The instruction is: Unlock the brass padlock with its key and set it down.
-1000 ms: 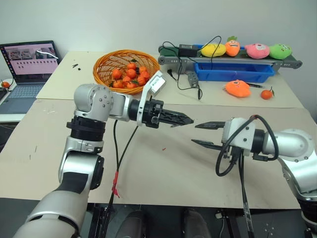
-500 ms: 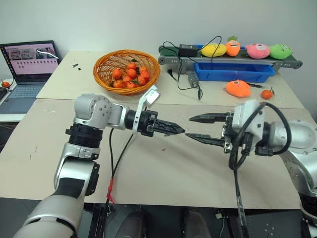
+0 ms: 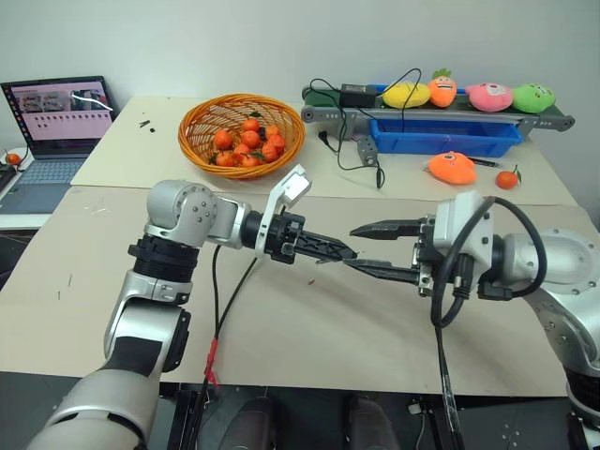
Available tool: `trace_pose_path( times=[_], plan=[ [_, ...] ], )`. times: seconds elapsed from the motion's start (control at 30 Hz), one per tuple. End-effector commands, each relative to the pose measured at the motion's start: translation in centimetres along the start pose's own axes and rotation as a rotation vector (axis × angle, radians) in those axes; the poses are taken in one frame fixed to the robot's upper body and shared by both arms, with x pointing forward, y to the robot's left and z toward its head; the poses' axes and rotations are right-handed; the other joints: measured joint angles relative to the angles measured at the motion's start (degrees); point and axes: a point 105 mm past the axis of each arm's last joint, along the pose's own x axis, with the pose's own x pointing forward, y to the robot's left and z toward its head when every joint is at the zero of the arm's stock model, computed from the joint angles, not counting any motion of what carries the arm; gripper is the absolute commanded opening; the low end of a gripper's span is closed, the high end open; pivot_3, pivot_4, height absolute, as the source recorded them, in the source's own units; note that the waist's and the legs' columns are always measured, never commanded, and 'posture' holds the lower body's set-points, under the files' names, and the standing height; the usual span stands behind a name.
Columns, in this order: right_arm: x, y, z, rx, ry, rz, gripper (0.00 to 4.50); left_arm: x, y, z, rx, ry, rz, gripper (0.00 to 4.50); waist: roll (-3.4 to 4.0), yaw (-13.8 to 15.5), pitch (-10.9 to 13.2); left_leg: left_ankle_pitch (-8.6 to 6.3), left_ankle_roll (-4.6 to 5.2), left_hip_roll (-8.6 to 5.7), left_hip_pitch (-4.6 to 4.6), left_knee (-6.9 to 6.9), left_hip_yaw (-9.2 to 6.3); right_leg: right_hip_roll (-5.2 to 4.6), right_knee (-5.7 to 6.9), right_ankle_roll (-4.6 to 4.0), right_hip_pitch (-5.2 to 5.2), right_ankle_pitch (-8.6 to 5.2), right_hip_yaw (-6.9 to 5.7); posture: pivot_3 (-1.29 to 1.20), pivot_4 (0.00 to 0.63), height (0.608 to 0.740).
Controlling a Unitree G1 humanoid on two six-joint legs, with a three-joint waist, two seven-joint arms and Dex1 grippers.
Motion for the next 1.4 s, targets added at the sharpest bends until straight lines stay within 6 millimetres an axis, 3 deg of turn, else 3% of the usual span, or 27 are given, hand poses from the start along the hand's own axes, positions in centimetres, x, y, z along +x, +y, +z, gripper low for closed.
trace_pose_path(
  times=[0.03, 0.67, 0.87, 0.9, 1.4],
  plan=[
    [-0.1, -0.1, 0.4, -0.043, -0.012, 0.0, 2.22, -0.1, -1.6, 0.9, 0.062, 0.013, -0.025, 0.84, 0.0, 0.0, 0.0, 0.0, 0.0, 0.0, 0.0, 0.0, 0.0, 0.0, 0.0, 0.0, 0.0, 0.0, 0.0, 0.0, 0.15, 0.74],
    [0.6, -0.5, 0.5, -0.054, -0.034, 0.0, 2.22, 0.4, -2.9, 1.2, 0.079, 0.025, -0.051, 0.84, 0.0, -0.05, 0.0, 0.0, 0.0, 0.0, 0.0, 0.0, 0.01, 0.0, 0.0, 0.0, -0.01, 0.0, 0.02, 0.0, 0.15, 0.74],
    [0.7, -0.3, 0.6, -0.049, -0.037, 0.0, 0.52, 0.4, -2.9, 1.1, 0.079, 0.028, -0.052, 0.84, 0.0, -0.11, 0.0, 0.0, -0.01, -0.01, 0.0, 0.0, 0.01, 0.0, 0.0, 0.0, -0.01, 0.0, 0.03, 0.0, 0.15, 0.74],
    [0.6, -0.3, 0.6, -0.048, -0.037, 0.0, 0.43, 0.4, -2.9, 1.1, 0.078, 0.028, -0.053, 0.84, 0.0, -0.13, 0.0, 0.0, -0.01, 0.0, 0.0, 0.0, 0.01, 0.01, 0.0, 0.0, -0.01, 0.0, 0.02, 0.0, 0.15, 0.74],
    [0.6, -0.4, 0.5, -0.06, -0.027, -0.009, 0.43, 0.5, -3.3, 1.0, 0.072, 0.038, -0.074, 0.84, 0.0, -0.12, 0.0, 0.01, -0.01, -0.01, 0.01, 0.0, 0.01, 0.0, 0.0, 0.0, -0.01, 0.0, 0.03, 0.0, 0.15, 0.74]
  ],
)
